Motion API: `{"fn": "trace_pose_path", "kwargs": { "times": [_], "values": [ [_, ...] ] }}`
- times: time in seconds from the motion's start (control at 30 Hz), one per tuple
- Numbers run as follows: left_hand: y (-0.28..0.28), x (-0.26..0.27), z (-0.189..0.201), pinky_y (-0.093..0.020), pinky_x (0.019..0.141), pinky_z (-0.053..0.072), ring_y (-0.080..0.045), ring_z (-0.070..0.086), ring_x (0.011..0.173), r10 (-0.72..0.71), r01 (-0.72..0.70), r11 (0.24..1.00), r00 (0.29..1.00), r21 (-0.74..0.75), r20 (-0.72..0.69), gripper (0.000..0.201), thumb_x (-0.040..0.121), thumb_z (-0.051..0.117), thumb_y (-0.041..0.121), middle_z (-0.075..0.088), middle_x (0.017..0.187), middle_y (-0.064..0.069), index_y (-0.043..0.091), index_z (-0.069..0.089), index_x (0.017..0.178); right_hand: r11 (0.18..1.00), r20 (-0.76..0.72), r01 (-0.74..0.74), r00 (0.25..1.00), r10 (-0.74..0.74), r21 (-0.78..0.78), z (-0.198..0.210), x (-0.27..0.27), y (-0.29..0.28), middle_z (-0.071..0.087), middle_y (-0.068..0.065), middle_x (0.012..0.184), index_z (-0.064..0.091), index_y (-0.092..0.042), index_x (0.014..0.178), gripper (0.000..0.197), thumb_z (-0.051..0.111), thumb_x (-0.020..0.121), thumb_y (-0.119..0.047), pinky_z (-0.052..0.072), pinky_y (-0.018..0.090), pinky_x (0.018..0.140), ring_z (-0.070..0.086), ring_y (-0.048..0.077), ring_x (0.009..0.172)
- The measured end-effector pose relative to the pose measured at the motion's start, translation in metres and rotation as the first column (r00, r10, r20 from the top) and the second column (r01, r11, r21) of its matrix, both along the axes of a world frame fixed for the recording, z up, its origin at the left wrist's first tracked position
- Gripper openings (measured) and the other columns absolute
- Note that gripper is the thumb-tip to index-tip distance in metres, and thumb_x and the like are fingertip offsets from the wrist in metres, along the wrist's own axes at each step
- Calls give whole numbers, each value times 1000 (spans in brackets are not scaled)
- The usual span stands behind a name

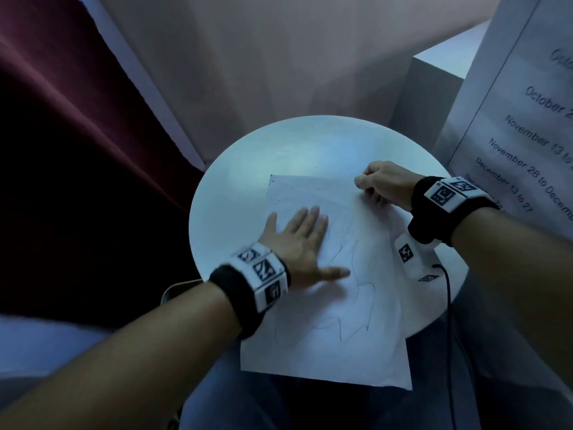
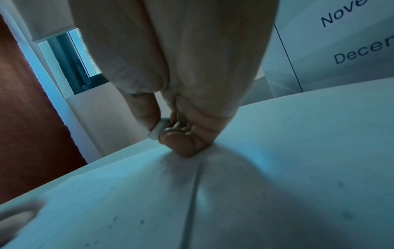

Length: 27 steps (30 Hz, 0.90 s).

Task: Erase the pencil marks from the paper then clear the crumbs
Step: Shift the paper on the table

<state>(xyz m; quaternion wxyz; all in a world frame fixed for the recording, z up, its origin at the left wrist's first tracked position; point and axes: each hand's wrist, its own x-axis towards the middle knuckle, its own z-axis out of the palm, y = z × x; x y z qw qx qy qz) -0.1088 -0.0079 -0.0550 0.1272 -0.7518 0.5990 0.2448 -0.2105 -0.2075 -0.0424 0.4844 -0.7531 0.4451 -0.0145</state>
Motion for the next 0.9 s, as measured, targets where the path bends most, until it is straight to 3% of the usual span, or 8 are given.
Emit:
{"fn": "trace_pose_path", "kwargs": {
  "times": [0.07,0.23,0.4,0.47,0.57,0.63,0.7,0.9],
  "values": [
    [14,4,-4,-58,118,-8,-8,-24,147,-17,17,1000,1000,7,-1,111,77,16,91,-31,160,5,21,-25,153,1000,0,-5,1000,5,0,0,0,0,53,6,73,49,-12,82,11,55,92,-15,39,27,52,47,18,59],
    [4,50,8,-62,117,-5,-16,-15,151,345,-357,933,918,33,194,122,73,18,95,-23,163,-2,12,-19,154,1000,-10,-11,1000,11,-7,2,0,1,53,6,73,50,-11,85,9,54,92,-14,40,27,53,48,18,59],
    [-41,-8,16,-60,118,-3,-14,-12,152,-77,78,995,997,-65,12,103,84,27,85,-19,164,4,23,-11,158,1000,-25,-25,999,25,2,3,3,1,51,9,72,49,-10,84,9,53,92,-12,39,28,50,47,20,57],
    [-51,-16,8,-61,118,-3,-13,-13,152,-129,126,990,991,-63,-32,99,85,26,84,-19,164,7,27,-12,157,999,-34,-33,999,33,-1,4,4,1,51,9,72,48,-10,83,10,53,92,-12,38,28,50,46,20,57],
    [-48,17,0,-63,117,-5,-12,-17,150,71,-71,997,997,-7,-2,105,82,25,87,-24,163,7,25,-16,156,999,-35,-33,999,33,-9,5,3,2,51,8,74,48,-11,82,10,53,91,-12,39,27,50,46,19,58],
    [-40,43,2,-66,115,-7,-14,-18,150,286,-290,956,956,51,69,116,77,26,92,-25,163,4,18,-18,155,999,-47,-37,998,36,-14,5,2,2,52,8,75,49,-10,86,7,53,91,-13,40,27,52,47,19,61],
    [-35,49,9,-65,115,-7,-18,-16,151,360,-374,925,920,71,157,120,75,26,93,-22,164,-1,13,-16,156,999,-64,-45,997,44,-18,6,3,2,52,8,76,50,-8,90,6,52,91,-13,41,28,54,48,19,63],
    [-48,-23,11,-61,117,-4,-14,-14,152,-80,77,993,996,-89,-31,103,83,25,87,-22,163,6,28,-16,156,998,-88,-64,994,62,-27,8,7,5,51,17,78,48,-7,81,12,52,92,-11,39,30,54,47,26,63]
  ]
}}
